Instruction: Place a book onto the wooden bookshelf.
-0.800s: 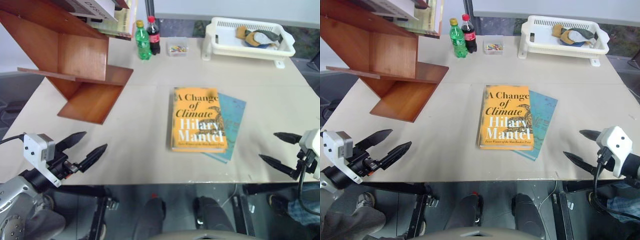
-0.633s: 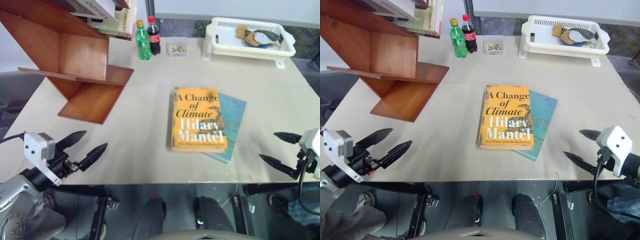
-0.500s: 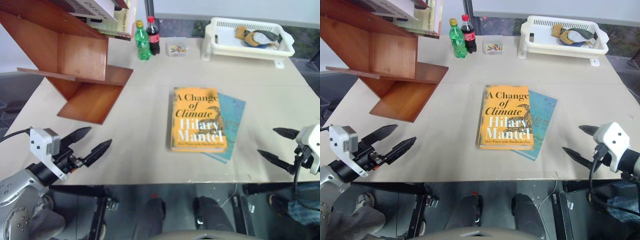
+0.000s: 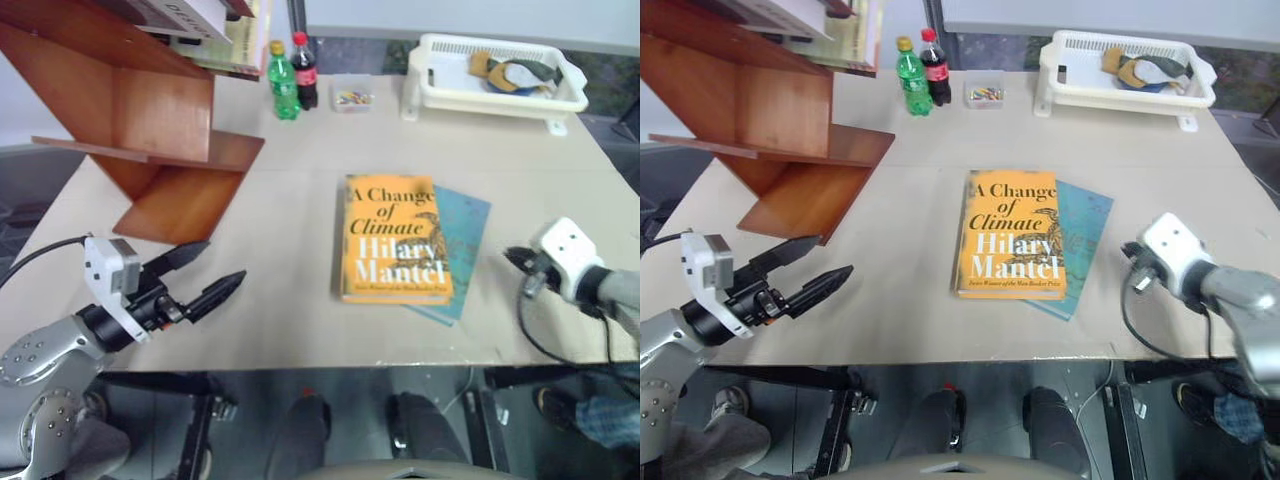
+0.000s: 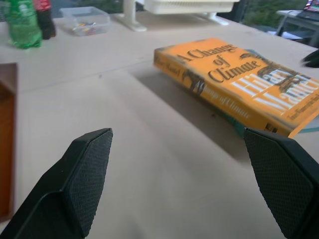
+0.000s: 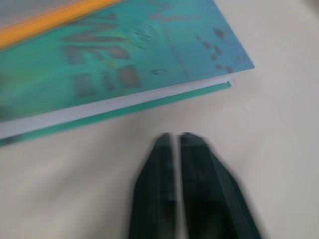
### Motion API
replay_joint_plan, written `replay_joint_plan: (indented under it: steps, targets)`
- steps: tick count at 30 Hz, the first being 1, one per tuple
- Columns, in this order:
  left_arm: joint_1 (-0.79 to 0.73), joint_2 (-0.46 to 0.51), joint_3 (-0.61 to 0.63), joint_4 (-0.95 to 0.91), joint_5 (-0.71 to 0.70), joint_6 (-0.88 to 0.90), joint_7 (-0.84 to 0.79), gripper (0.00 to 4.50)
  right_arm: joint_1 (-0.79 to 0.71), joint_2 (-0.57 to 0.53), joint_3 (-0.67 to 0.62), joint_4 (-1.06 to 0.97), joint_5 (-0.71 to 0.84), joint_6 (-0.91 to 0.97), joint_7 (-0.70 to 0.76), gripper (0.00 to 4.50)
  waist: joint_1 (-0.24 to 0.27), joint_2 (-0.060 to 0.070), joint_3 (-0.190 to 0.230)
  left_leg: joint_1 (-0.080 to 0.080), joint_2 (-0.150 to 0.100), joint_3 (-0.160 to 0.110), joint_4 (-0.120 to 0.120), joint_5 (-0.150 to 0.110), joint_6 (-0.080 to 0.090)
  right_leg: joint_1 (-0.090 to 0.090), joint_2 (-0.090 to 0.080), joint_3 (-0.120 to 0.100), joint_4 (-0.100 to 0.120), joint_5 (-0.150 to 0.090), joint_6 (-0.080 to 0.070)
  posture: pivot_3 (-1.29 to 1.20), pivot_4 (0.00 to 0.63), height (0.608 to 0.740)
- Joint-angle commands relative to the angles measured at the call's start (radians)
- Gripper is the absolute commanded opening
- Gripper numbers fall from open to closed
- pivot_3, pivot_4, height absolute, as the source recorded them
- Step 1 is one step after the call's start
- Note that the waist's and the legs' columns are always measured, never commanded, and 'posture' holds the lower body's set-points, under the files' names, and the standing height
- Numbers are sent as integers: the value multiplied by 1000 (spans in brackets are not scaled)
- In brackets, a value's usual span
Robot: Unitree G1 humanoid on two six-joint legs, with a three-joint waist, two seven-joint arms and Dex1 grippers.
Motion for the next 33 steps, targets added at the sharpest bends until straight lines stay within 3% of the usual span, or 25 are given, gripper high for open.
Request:
replay_joint_plan:
  steps: [1, 11, 20, 26, 28, 30, 33]
  targets:
    - [-13, 17, -5, -13, -3, -1, -2, 4500, -100, 45, 94, 156, -92, -90, -36, 47, 1, 1, 0, -1, 0, 0, 0, 0, 0, -1, 0, 0, 0, 0, 0, 0, 150, 740]
    - [38, -5, -8, -61, 18, 27, 75, 4500, -319, 152, 201, 464, -163, -361, 32, 47, -19, 0, 0, 0, 0, 1, -1, 0, 0, -1, 0, 1, 0, 3, 3, 0, 150, 740]
    - [53, -18, -13, -92, -13, 102, 178, 4500, -331, 216, 220, 422, -162, -372, 81, 47, -23, 0, 0, 1, 1, 1, -1, 0, 0, -1, 1, 1, 1, 3, 3, 0, 150, 740]
    - [-23, -19, -40, -81, -179, 316, 307, 4500, -299, 177, 165, 379, -154, -365, 71, 47, -15, 0, 0, 0, 1, 0, -1, 0, 0, -1, 0, 1, 1, 3, 3, 0, 150, 740]
    - [-89, -39, -41, -33, -311, 404, 360, 4500, -265, 128, 123, 330, -128, -356, 92, 427, -8, 1, 0, -1, 0, -1, -1, 0, 0, -1, -1, 0, 1, 3, 3, 0, 150, 740]
    - [-171, -67, -51, 49, -441, 485, 420, 4500, -194, 64, 53, 241, -84, -327, 119, 1083, 8, 1, 1, -1, 0, -2, 0, 0, 0, -1, -1, 0, 1, 3, 3, 0, 150, 740]
    - [-266, -92, -67, 158, -575, 575, 501, 4500, -81, -5, -64, 93, 34, -286, 185, 2685, 10, 1, 1, -3, -3, -6, 0, 0, 0, 0, -2, -3, 1, 3, 3, 0, 150, 740]
